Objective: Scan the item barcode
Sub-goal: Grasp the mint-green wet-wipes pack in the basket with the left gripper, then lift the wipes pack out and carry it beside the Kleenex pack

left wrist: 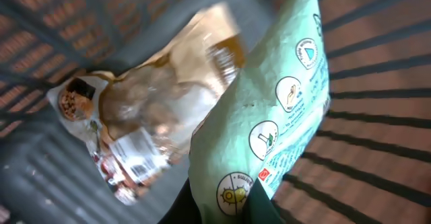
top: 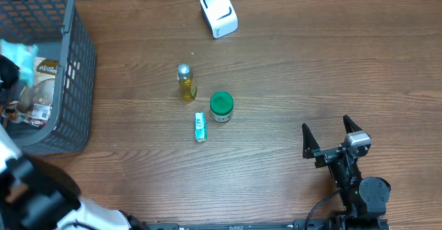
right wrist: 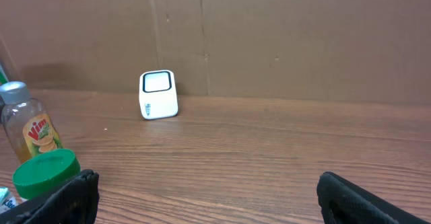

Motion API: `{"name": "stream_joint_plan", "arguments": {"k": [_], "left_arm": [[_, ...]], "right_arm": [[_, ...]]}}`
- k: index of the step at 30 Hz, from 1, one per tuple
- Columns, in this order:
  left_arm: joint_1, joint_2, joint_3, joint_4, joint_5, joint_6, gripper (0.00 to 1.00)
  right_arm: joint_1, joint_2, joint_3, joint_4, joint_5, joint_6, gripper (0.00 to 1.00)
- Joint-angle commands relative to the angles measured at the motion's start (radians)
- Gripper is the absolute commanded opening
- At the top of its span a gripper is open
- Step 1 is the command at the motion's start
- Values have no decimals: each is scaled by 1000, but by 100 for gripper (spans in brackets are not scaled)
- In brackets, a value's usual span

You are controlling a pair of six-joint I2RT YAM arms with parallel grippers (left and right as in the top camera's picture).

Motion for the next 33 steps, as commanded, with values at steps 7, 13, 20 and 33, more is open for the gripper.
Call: {"name": "stream_joint_plan", "arguments": {"k": [7, 13, 20, 33], "left_arm": [[6, -265, 13, -2, 377, -75, 4], [3, -354, 13, -55, 413, -76, 4], [-31, -374, 8, -272, 468, -72, 4], [-269, -374, -23, -420, 351, -63, 4]], "right_arm": [[-4, -9, -11, 5, 0, -2, 100], [-4, -9, -11, 5, 0, -2, 100], [-4, -9, -11, 5, 0, -2, 100], [-4, -9, -11, 5, 0, -2, 100]]}}
